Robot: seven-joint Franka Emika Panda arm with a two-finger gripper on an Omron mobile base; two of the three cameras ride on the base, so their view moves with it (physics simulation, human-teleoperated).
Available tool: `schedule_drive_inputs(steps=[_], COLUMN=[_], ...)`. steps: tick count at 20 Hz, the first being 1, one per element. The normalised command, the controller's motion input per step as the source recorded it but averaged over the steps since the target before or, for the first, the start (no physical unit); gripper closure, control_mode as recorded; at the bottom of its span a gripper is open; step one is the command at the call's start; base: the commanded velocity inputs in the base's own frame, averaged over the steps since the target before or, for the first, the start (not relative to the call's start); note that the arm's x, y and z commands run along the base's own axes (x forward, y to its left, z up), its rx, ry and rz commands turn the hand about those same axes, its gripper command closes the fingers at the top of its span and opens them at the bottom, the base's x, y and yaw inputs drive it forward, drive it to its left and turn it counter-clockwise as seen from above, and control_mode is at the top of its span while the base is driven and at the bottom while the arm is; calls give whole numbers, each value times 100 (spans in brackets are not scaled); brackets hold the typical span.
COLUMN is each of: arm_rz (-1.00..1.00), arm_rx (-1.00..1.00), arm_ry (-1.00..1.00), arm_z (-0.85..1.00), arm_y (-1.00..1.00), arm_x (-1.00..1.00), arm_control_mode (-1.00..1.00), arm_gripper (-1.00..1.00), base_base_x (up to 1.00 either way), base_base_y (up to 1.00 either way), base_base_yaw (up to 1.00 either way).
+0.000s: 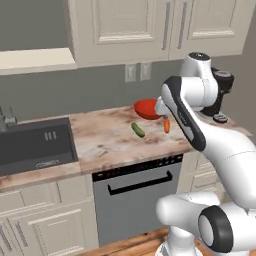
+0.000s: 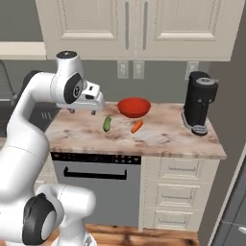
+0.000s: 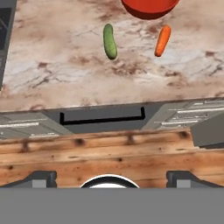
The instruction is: Place the two vegetables and bowl onto the tray for setting up a vegetable dip station.
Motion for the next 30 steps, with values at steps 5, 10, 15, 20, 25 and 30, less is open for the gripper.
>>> schedule_drive_inputs(steps=[5,10,15,20,25,30], arm_rz=[0,0,0,0,0,0], arm_rx=[0,0,0,0,0,0], arm_ry=[0,0,0,0,0,0], arm_z=[0,0,0,0,0,0], arm_y=[0,0,0,0,0,0], arm_x=[0,0,0,0,0,0], arm_control_mode=[100,100,100,100,100,100], arm_gripper=[-100,-100,-100,-100,-100,-100], base_base_x=[27,37,47,62,50,40], base_base_y=[-35,-42,-26,0,1,11], base_base_yaw=[27,27,21,1,0,-6])
